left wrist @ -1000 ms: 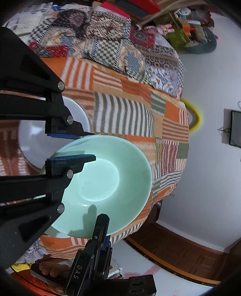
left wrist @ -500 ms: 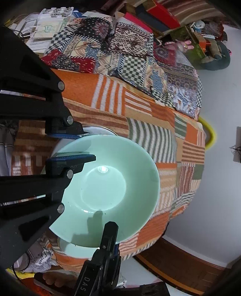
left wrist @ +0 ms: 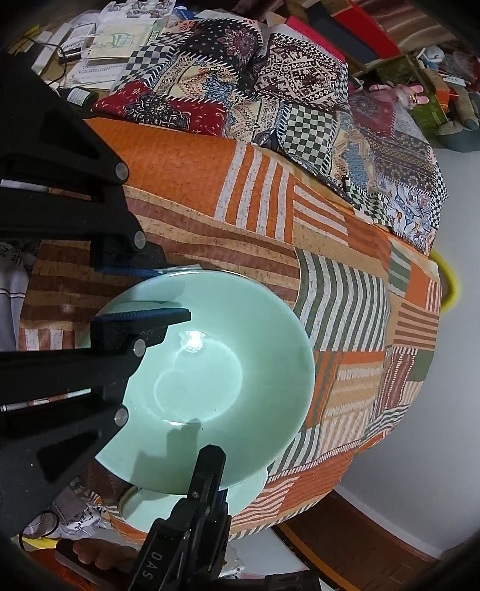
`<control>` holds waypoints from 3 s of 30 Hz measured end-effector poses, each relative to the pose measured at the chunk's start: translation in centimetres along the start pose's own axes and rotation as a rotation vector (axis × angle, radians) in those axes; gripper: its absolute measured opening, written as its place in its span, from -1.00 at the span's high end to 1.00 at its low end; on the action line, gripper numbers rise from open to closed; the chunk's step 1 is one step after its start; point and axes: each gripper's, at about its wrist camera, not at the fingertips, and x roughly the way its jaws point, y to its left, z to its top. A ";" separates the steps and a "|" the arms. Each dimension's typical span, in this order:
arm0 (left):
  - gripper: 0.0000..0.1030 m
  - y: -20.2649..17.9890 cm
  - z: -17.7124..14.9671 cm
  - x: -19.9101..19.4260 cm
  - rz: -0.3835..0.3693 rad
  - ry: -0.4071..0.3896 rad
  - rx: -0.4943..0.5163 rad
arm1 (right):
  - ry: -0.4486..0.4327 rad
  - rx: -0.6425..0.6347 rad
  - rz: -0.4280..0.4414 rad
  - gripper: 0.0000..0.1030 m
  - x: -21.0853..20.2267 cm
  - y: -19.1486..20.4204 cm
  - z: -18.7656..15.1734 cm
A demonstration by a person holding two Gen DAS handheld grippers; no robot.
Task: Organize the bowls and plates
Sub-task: 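Lower the mint green bowl into the white spotted bowl, then close both grippers on the rim of the three-bowl stack, then lift the bowl stack and carry it over the mint green plate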
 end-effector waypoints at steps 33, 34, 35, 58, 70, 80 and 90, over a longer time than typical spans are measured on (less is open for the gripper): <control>0.72 0.0 0.7 2.0 0.057 0.010 0.005 | -0.003 -0.046 -0.062 0.60 0.2 -0.4 0.8; 0.72 0.1 0.7 1.9 0.053 0.013 0.000 | -0.004 -0.049 -0.068 0.60 0.2 -0.4 0.8; 0.72 0.2 0.7 1.8 0.048 0.014 -0.006 | -0.004 -0.052 -0.072 0.60 0.2 -0.5 0.8; 0.30 1.5 -0.7 2.8 -0.073 0.062 -0.060 | 0.034 -0.075 -0.103 0.04 1.7 -0.7 1.7; 0.30 1.4 -0.2 5.2 -0.143 0.092 -0.079 | 0.128 -0.057 -0.065 0.16 4.6 -0.9 1.7; 0.31 1.4 -0.1 5.1 -0.147 0.089 -0.086 | 0.145 -0.037 -0.060 0.25 5.6 -1.3 1.2; 0.31 1.2 0.1 4.6 -0.119 0.088 -0.082 | 0.128 -0.012 -0.036 0.38 5.1 -1.7 1.3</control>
